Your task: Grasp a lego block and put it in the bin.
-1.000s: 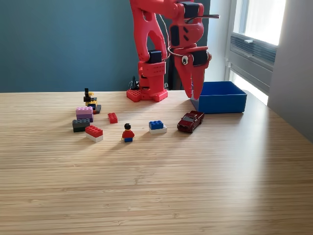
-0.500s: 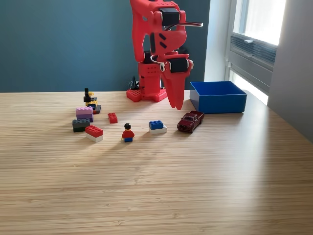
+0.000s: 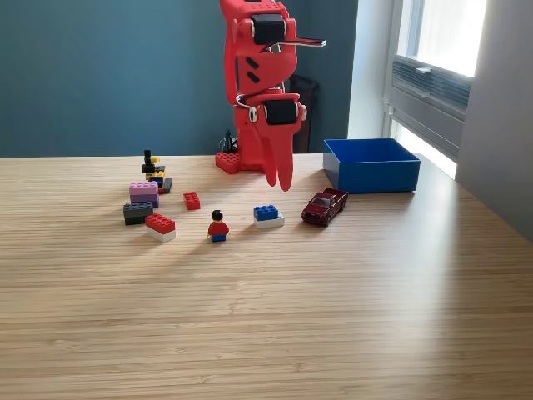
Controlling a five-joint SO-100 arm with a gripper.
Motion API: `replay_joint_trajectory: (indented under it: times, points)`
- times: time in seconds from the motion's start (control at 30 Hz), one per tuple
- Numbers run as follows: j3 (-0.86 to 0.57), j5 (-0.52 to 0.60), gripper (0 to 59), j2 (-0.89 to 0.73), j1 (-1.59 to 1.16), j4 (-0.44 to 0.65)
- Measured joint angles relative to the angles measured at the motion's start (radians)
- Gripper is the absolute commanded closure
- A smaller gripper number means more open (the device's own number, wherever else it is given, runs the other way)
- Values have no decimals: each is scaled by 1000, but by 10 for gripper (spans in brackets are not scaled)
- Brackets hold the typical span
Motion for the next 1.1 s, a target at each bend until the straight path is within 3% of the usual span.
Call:
replay_joint_trajectory:
  times: [0.4,0.83,1.1]
  points:
    - [-5,-206,291,0,236,0]
    - [-23,-210,261,-8,295,-86]
    - [-133,-176,265,-227,276,-55]
